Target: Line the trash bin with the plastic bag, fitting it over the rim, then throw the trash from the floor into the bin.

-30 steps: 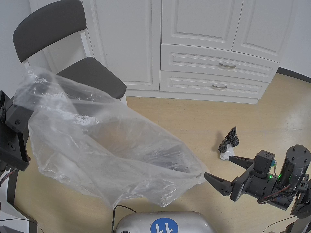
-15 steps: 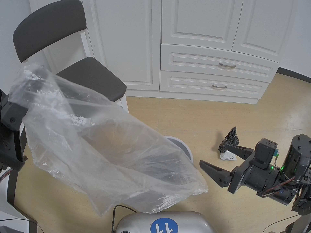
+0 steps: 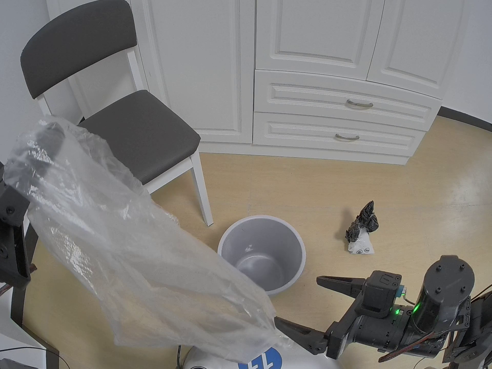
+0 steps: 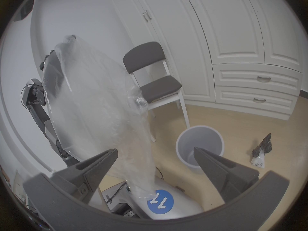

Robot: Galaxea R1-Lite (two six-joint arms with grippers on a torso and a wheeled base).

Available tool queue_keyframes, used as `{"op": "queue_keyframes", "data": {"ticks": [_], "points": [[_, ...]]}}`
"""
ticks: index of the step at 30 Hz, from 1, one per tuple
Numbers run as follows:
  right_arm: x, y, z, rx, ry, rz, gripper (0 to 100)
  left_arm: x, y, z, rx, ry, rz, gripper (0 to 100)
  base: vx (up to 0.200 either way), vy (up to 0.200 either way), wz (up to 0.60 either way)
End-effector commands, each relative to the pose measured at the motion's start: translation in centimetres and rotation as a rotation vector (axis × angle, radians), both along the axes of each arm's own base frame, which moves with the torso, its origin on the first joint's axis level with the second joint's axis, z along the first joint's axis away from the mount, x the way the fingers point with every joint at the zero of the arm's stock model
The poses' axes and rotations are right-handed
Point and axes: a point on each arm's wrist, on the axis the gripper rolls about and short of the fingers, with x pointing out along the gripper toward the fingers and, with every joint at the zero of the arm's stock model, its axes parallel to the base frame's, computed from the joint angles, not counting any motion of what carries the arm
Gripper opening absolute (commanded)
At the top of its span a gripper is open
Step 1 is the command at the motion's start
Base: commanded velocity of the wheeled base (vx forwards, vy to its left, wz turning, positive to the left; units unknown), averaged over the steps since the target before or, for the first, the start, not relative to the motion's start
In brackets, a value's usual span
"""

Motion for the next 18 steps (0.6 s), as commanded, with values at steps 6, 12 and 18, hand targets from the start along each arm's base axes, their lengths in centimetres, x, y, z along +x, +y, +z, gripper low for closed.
{"op": "queue_keyframes", "data": {"ticks": [6, 12, 18], "points": [[-1.7, 0.4, -0.9, 0.009, 0.008, 0.07, 100, -0.6, 0.4, 0.0, -0.009, -0.015, -0.004, 0, 0.0, 0.0, 0.0], [-4.0, 0.7, -0.7, 0.063, -0.02, 0.174, 100, -0.2, 0.2, 0.1, -0.008, -0.003, 0.007, 0, 0.0, 0.0, 0.0], [-4.0, 1.0, -1.4, 0.053, -0.007, 0.187, 100, 0.4, -0.2, 0.7, -0.026, 0.001, 0.041, 0, 0.0, 0.0, 0.0]]}}
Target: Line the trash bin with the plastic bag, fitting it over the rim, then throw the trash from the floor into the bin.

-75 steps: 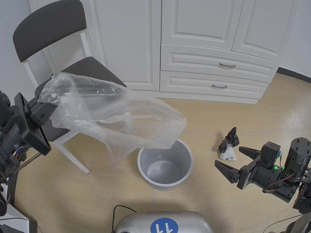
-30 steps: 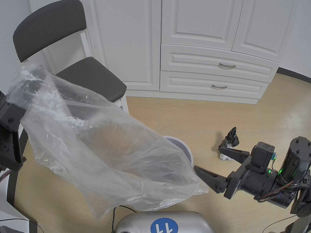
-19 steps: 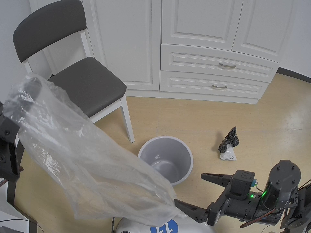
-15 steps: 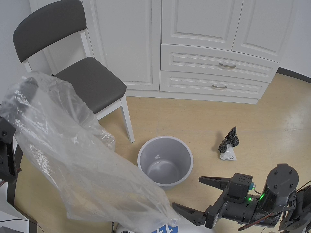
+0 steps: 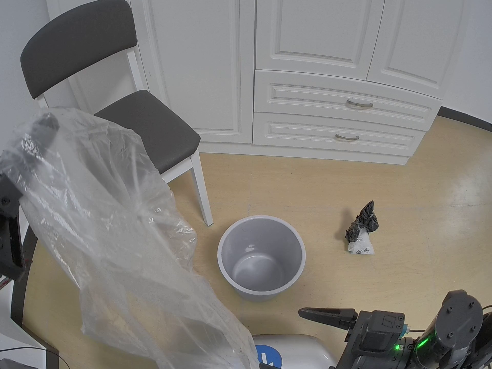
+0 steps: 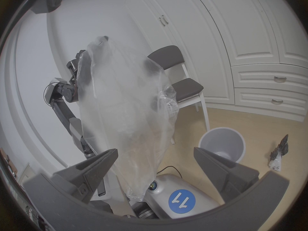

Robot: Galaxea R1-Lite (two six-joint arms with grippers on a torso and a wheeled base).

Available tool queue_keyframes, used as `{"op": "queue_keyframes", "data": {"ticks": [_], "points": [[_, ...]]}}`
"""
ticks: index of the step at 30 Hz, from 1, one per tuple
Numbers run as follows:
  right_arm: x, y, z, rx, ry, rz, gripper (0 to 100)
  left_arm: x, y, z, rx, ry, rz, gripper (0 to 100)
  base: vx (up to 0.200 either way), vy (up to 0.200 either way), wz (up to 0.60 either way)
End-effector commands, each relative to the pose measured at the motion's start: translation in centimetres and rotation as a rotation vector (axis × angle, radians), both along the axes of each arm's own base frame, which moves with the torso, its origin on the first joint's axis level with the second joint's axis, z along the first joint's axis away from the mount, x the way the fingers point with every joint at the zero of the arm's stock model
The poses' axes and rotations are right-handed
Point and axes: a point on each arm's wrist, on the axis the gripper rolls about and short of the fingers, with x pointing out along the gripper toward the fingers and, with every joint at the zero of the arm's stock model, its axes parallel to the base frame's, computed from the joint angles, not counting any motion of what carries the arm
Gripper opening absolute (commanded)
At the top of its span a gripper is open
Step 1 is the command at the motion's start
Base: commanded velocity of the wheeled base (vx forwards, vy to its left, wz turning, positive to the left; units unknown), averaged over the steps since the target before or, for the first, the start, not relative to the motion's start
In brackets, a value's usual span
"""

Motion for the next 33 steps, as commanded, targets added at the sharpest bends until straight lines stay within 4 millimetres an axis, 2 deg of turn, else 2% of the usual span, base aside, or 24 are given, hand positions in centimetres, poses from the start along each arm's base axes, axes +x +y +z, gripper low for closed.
{"op": "queue_keyframes", "data": {"ticks": [1, 10, 18, 28, 33], "points": [[-0.1, 0.3, -0.9, -0.033, 0.022, 0.014, 100, 0.6, -0.4, 0.4, -0.008, 0.006, 0.019, 0, 0.0, 0.0, 0.0], [-0.5, 1.7, -1.6, 0.012, 0.062, 0.036, 100, 0.8, -0.5, 0.6, -0.001, -0.011, 0.026, 0, 0.0, 0.0, 0.0], [-1.0, 1.7, -2.5, 0.024, 0.057, 0.066, 100, 0.9, -0.5, 0.5, 0.007, -0.014, 0.03, 0, 0.0, 0.0, 0.0], [-0.7, 2.6, -3.7, 0.002, 0.062, 0.05, 100, 0.6, -0.4, 0.5, 0.005, -0.021, 0.027, 0, 0.0, 0.0, 0.0], [-0.1, 3.4, -4.5, -0.01, 0.055, -0.02, 100, 0.4, -0.4, 0.4, 0.004, -0.018, 0.013, 0, 0.0, 0.0, 0.0]]}}
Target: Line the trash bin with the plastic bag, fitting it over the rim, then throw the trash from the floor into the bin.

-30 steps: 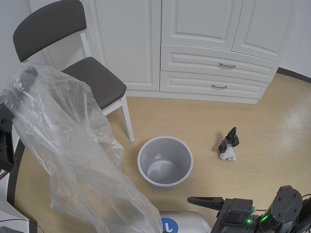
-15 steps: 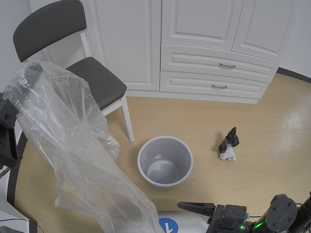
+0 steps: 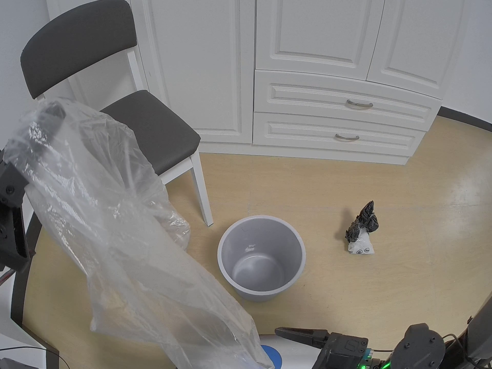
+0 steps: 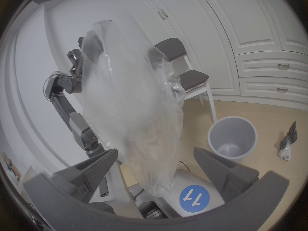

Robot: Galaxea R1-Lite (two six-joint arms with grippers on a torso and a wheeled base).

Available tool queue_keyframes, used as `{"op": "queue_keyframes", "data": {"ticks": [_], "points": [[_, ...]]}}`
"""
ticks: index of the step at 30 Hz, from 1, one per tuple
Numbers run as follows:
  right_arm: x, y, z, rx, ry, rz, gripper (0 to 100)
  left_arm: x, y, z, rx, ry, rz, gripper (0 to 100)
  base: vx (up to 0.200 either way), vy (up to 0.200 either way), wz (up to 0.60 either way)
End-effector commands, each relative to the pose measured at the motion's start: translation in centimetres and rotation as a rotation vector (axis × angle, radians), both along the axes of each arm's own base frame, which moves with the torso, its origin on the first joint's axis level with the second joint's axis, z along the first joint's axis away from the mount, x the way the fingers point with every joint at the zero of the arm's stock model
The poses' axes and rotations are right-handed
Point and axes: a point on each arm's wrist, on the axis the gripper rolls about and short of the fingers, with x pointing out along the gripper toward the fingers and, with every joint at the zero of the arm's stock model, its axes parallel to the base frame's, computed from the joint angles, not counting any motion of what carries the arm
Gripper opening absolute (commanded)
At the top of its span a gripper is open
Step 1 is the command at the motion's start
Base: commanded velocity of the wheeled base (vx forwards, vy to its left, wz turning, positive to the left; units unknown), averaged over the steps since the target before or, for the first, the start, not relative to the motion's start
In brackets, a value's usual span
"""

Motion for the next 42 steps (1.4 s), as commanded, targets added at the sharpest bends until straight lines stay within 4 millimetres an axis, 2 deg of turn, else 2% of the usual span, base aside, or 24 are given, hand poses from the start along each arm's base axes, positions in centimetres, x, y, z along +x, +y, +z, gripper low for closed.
{"op": "queue_keyframes", "data": {"ticks": [1, 8, 13, 19, 20, 25, 28, 31, 37, 42], "points": [[0.7, 1.1, -1.0, -0.02, -0.003, -0.056, 100, -0.2, 0.0, -0.1, 0.0, 0.002, -0.011, 0, 0.0, 0.0, 0.0], [1.8, 2.1, -1.0, 0.0, -0.023, -0.147, 100, -0.4, 0.0, -0.6, 0.007, 0.009, -0.021, 0, 0.0, 0.0, 0.0], [3.0, 3.3, 0.2, 0.074, -0.054, -0.244, 100, -0.4, -0.1, -0.9, 0.011, 0.018, -0.025, 0, 0.0, 0.0, 0.0], [5.1, 4.1, 1.7, 0.172, -0.072, -0.362, 100, -0.8, 0.2, 0.6, -0.037, -0.04, -0.024, 0, 0.0, 0.0, 0.0], [6.1, 4.1, 2.3, 0.202, -0.085, -0.412, 100, -0.9, 0.4, 1.0, -0.052, -0.056, -0.015, 0, 0.0, 0.0, 0.0], [8.2, 2.5, 4.3, 0.311, -0.074, -0.474, 100, -1.4, 0.8, 0.7, -0.073, -0.05, 0.018, 0, 0.0, 0.0, 0.0], [9.1, 1.0, 5.0, 0.348, -0.058, -0.428, 100, -1.5, 1.0, -0.2, -0.065, -0.029, 0.037, 0, 0.0, 0.0, 0.0], [10.3, -0.1, 5.5, 0.361, -0.069, -0.451, 100, -2.0, 1.3, 0.4, -0.087, -0.064, 0.04, 0, 0.0, 0.0, 0.0], [11.4, -0.1, 6.7, 0.341, -0.002, -0.493, 100, -3.5, 2.4, 1.2, -0.134, -0.133, 0.041, 0, 0.0, 0.0, 0.0], [11.5, -0.4, 9.4, 0.35, 0.131, -0.531, 100, -4.3, 3.0, 1.8, -0.16, -0.164, 0.038, 0, 0.0, 0.0, 0.0]]}}
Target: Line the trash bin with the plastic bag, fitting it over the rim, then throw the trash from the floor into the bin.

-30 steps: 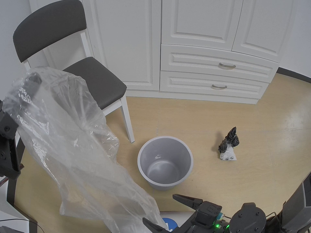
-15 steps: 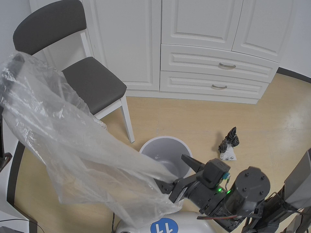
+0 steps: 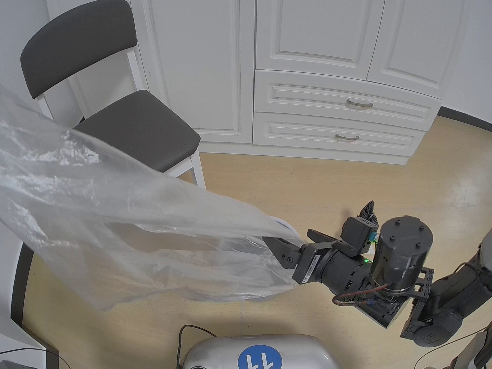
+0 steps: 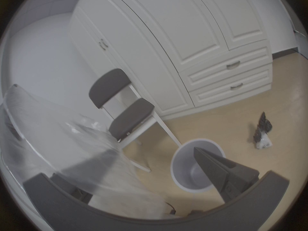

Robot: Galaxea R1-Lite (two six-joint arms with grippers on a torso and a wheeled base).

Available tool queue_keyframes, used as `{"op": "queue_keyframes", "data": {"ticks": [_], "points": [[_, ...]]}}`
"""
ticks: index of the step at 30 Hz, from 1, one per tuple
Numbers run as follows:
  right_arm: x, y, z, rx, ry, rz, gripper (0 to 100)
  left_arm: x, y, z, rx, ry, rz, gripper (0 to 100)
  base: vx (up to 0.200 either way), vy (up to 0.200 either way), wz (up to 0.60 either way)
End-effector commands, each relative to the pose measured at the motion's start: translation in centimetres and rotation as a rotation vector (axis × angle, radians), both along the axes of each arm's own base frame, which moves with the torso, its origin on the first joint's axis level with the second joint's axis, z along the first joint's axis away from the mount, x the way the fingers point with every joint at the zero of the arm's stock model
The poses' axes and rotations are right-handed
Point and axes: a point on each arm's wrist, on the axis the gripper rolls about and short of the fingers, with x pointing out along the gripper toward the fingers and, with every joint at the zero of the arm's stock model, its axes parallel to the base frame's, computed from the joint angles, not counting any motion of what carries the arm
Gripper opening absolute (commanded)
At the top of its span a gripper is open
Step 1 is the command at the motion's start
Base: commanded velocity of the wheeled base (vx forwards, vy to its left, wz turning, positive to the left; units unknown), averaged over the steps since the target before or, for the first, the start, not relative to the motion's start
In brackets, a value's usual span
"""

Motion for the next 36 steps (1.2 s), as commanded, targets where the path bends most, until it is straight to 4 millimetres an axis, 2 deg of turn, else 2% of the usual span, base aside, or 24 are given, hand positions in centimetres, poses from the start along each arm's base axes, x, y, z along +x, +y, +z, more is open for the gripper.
{"op": "queue_keyframes", "data": {"ticks": [1, 2, 3, 5, 7, 11, 12, 15, 21, 27, 33, 36], "points": [[0.0, -0.8, 6.3, 0.159, 0.071, -0.037, 100, -1.4, 1.0, 0.8, -0.042, -0.058, 0.0, 0, 0.0, 0.0, 0.0], [0.0, -0.8, 6.5, 0.163, 0.077, -0.038, 100, -1.4, 1.0, 0.8, -0.042, -0.058, 0.0, 0, 0.0, 0.0, 0.0], [-0.2, -1.1, 8.5, 0.207, 0.16, -0.054, 100, -1.4, 1.0, 0.8, -0.04, -0.057, 0.0, 0, 0.0, 0.0, 0.0], [-0.4, -1.3, 9.9, 0.247, 0.23, -0.067, 100, -1.3, 0.9, 0.7, -0.037, -0.053, 0.0, 0, 0.0, 0.0, 0.0], [-0.3, -1.2, 10.2, 0.259, 0.289, -0.082, 100, -1.3, 0.9, 0.7, -0.036, -0.052, 0.0, 0, 0.0, 0.0, 0.0], [-0.2, -0.8, 9.7, 0.25, 0.311, -0.082, 100, -1.3, 0.9, 0.8, -0.039, -0.056, 0.0, 0, 0.0, 0.0, 0.0], [0.4, -0.1, 8.8, 0.243, 0.319, -0.088, 100, -1.4, 1.0, 0.9, -0.042, -0.061, 0.0, 0, 0.0, 0.0, 0.0], [0.3, -0.1, 8.6, 0.262, 0.307, -0.076, 100, -1.5, 1.0, 0.9, -0.042, -0.061, 0.0, 0, 0.0, 0.0, 0.0], [-1.1, -0.7, 7.8, 0.289, 0.255, -0.004, 100, -1.4, 1.0, 0.8, -0.04, -0.054, -0.002, 0, 0.0, 0.0, 0.0], [-2.0, -1.5, 5.2, 0.215, 0.182, 0.122, 100, -1.6, 1.1, 0.7, -0.042, -0.058, -0.003, 0, 0.0, 0.0, 0.0], [-2.4, -1.7, 4.5, 0.203, 0.136, 0.161, 100, -1.7, 1.1, 0.7, -0.042, -0.06, -0.005, 0, 0.0, 0.0, 0.0], [-3.3, -2.4, 3.8, 0.147, 0.132, 0.224, 100, -1.6, 1.1, 0.4, -0.034, -0.051, -0.007, 0, 0.0, 0.0, 0.0]]}}
